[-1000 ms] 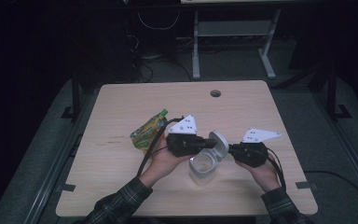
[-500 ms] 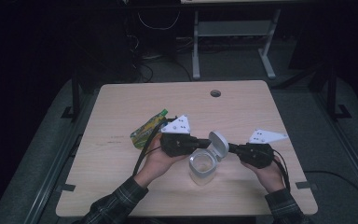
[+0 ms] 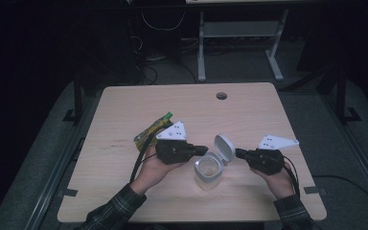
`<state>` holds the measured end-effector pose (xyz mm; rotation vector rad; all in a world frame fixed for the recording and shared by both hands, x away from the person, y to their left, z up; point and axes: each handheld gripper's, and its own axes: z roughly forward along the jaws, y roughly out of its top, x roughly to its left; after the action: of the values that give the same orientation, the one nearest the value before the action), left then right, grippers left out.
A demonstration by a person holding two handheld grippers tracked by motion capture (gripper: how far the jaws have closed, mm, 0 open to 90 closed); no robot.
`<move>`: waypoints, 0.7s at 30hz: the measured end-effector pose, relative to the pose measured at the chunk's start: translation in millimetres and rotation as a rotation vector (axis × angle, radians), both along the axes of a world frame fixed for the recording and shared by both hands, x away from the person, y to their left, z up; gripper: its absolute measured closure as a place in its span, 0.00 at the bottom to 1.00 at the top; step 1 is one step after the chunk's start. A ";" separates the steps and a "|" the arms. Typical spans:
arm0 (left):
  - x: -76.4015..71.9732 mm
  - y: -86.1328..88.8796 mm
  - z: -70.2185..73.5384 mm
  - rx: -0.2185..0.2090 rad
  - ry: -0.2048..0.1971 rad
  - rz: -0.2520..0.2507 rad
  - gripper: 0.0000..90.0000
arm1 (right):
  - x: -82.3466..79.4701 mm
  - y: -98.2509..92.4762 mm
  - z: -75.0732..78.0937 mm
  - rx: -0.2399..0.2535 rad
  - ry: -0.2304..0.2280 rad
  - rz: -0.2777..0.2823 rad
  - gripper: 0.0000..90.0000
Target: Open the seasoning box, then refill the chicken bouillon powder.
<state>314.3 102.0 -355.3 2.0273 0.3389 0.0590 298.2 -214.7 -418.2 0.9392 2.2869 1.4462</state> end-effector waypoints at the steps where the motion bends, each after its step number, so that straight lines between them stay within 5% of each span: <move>1: -0.6 3.3 -0.6 0.002 0.001 0.005 1.00 | -0.4 -0.5 0.0 0.001 0.002 -0.003 0.99; 21: -14.2 49.5 -3.6 0.006 0.026 0.091 0.97 | -3.6 -2.6 -1.0 -0.005 -0.004 -0.001 1.00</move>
<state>300.1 151.4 -358.9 2.0193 0.4477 0.0905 294.5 -217.3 -419.2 0.9347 2.2863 1.4398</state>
